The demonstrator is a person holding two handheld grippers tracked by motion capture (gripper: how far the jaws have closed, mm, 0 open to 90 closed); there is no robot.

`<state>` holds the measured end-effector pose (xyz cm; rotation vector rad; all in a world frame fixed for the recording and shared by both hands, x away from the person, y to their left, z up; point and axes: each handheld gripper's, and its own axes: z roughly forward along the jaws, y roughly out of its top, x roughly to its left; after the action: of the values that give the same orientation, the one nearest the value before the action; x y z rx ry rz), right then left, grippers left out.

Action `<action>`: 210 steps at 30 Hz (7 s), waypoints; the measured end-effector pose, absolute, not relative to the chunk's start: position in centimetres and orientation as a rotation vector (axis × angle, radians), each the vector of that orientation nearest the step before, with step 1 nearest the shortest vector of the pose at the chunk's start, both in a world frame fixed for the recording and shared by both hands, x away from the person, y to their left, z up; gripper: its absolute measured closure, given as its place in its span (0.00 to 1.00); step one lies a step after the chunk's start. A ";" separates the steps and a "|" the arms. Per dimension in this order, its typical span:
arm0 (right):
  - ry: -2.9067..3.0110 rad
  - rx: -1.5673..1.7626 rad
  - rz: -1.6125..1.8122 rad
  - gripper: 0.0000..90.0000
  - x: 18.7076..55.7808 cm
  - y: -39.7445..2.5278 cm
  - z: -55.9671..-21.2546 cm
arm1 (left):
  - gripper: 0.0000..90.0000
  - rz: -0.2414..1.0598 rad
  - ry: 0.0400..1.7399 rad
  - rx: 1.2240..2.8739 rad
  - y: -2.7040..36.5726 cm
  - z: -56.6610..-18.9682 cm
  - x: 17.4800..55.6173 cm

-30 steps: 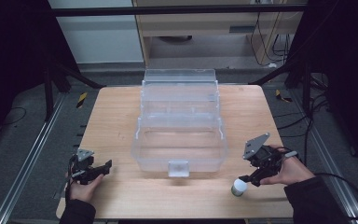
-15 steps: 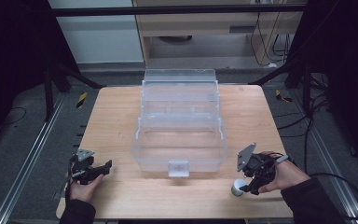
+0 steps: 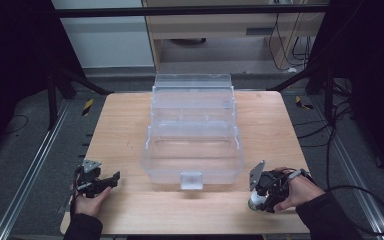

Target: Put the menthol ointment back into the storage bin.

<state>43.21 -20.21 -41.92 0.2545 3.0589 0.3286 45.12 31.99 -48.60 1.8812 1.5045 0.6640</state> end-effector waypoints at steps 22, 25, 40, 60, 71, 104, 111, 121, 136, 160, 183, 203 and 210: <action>3.086 0.257 0.241 0.55 43.7 -19.3 -43.4 | 0.27 0.667 1.507 1.884 32.0 -48.6 45.1; 3.093 0.262 0.236 0.56 43.7 -19.2 -43.4 | 0.27 0.667 1.509 1.885 31.9 -48.6 45.2; 3.055 0.340 0.299 0.56 44.3 -19.4 -40.5 | 0.27 0.664 1.508 1.890 31.9 -48.7 45.2; 3.010 0.426 0.392 0.56 45.1 -19.2 -36.8 | 0.27 0.659 1.500 1.895 31.8 -48.7 45.2; 2.996 0.450 0.412 0.56 45.7 -18.5 -34.3 | 0.27 0.655 1.498 1.902 31.7 -48.7 45.3; 2.972 0.406 0.425 0.56 50.4 -14.5 -30.8 | 0.27 0.646 1.495 1.899 31.7 -48.7 45.4; 2.980 0.416 0.404 0.56 51.5 -13.5 -32.3 | 0.27 0.649 1.494 1.894 31.8 -48.6 45.3; 2.991 0.435 0.387 0.56 52.7 -13.5 -34.6 | 0.27 0.651 1.494 1.895 31.8 -48.6 45.3; 3.009 0.424 0.356 0.56 53.3 -13.6 -37.5 | 0.27 0.652 1.494 1.896 31.8 -48.6 45.4; 3.041 0.410 0.314 0.55 53.6 -13.7 -39.4 | 0.27 0.654 1.493 1.897 31.8 -48.6 45.4; 2.781 0.595 0.689 0.43 51.9 -16.6 -36.3 | 0.28 0.643 1.491 1.896 31.8 -48.6 45.4; 2.196 1.093 1.184 0.21 46.7 -25.8 -39.4 | 0.40 0.612 1.489 1.888 31.9 -48.4 45.2; 2.091 1.230 1.206 0.18 46.2 -28.0 -42.2 | 0.39 0.620 1.487 1.883 32.0 -48.3 45.2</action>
<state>46.25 -28.02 -42.25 1.2303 2.0912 1.2058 45.18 32.03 -48.32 1.8833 1.4865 0.6199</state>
